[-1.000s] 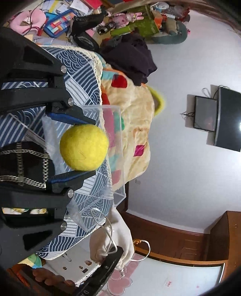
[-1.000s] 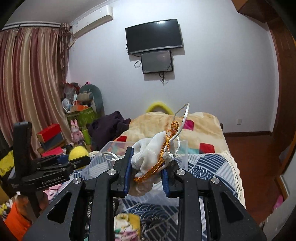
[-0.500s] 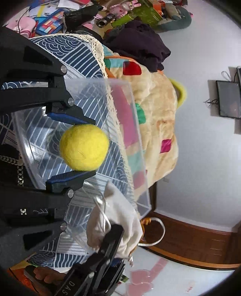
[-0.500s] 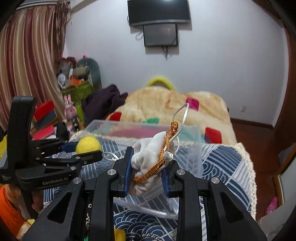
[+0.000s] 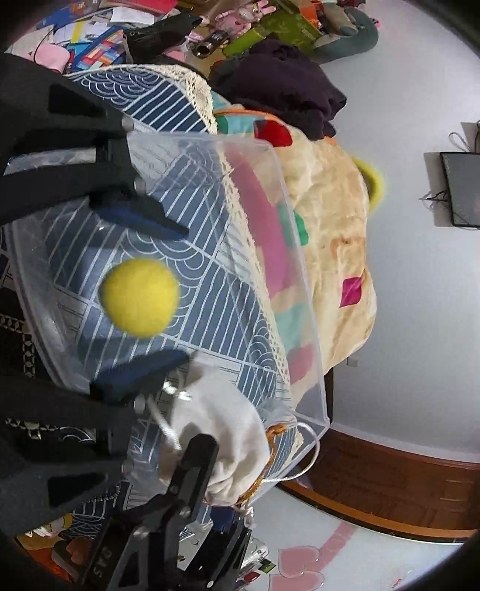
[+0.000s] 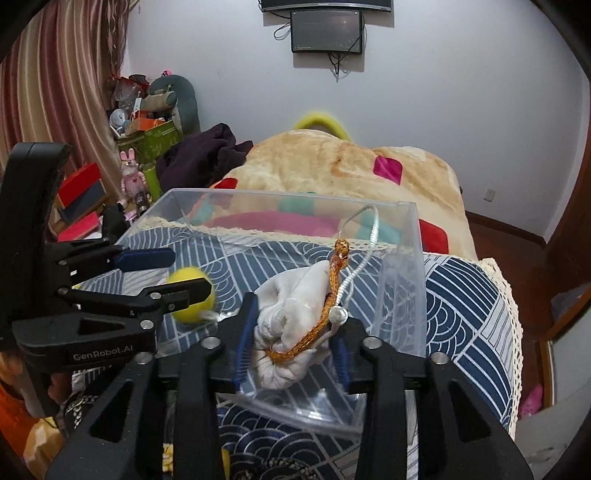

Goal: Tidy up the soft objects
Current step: 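Carry the ball into the clear box with the left tool while the right tool drops the pouch in, then grasp the black chain-patterned hat with the left tool while the right tool grasps the floral cloth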

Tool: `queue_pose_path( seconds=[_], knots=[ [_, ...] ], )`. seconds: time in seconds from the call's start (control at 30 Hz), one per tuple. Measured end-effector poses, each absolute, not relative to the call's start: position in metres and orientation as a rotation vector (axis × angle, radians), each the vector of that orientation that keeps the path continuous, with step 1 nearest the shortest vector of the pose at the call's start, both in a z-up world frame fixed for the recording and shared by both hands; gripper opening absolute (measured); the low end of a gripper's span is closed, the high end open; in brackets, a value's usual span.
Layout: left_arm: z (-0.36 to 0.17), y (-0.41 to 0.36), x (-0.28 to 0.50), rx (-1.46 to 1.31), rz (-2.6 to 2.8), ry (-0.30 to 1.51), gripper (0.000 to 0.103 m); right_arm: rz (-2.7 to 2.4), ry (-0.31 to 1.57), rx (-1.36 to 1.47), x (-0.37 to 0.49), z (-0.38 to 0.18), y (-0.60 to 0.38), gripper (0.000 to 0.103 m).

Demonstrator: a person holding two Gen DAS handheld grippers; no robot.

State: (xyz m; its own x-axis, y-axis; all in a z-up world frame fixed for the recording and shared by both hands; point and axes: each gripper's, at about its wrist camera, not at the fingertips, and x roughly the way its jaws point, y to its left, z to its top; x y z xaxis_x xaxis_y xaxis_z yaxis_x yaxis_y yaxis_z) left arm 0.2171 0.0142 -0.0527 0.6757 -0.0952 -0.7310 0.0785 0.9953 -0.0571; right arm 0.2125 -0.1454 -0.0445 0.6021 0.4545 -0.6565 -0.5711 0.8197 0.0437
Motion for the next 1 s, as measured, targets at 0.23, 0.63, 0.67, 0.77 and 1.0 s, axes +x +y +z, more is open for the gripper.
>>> queue_pose_path(
  seconds=[0.23,0.63,0.67,0.77,1.0],
  knots=[
    [-0.031,0.011,0.194,0.015,-0.088,0.747,0.08,0.583,0.621,-0.166,0.193,-0.023,-0.159,0.06],
    [0.002,0.021,0.136,-0.042,-0.082,0.622,0.098,0.587,0.47,-0.128,0.145,0.01,-0.184,0.083],
    [0.002,0.021,0.13,-0.048,-0.081,0.616,0.098,0.591,0.469,-0.125,0.142,0.009,-0.185,0.084],
    [-0.002,0.019,0.114,-0.048,-0.086,0.619,0.099,0.601,0.479,-0.122,0.133,0.001,-0.187,0.084],
    [-0.034,0.005,0.089,-0.06,-0.147,0.69,0.099,0.635,0.578,-0.126,0.117,-0.036,-0.184,0.084]
  ],
)
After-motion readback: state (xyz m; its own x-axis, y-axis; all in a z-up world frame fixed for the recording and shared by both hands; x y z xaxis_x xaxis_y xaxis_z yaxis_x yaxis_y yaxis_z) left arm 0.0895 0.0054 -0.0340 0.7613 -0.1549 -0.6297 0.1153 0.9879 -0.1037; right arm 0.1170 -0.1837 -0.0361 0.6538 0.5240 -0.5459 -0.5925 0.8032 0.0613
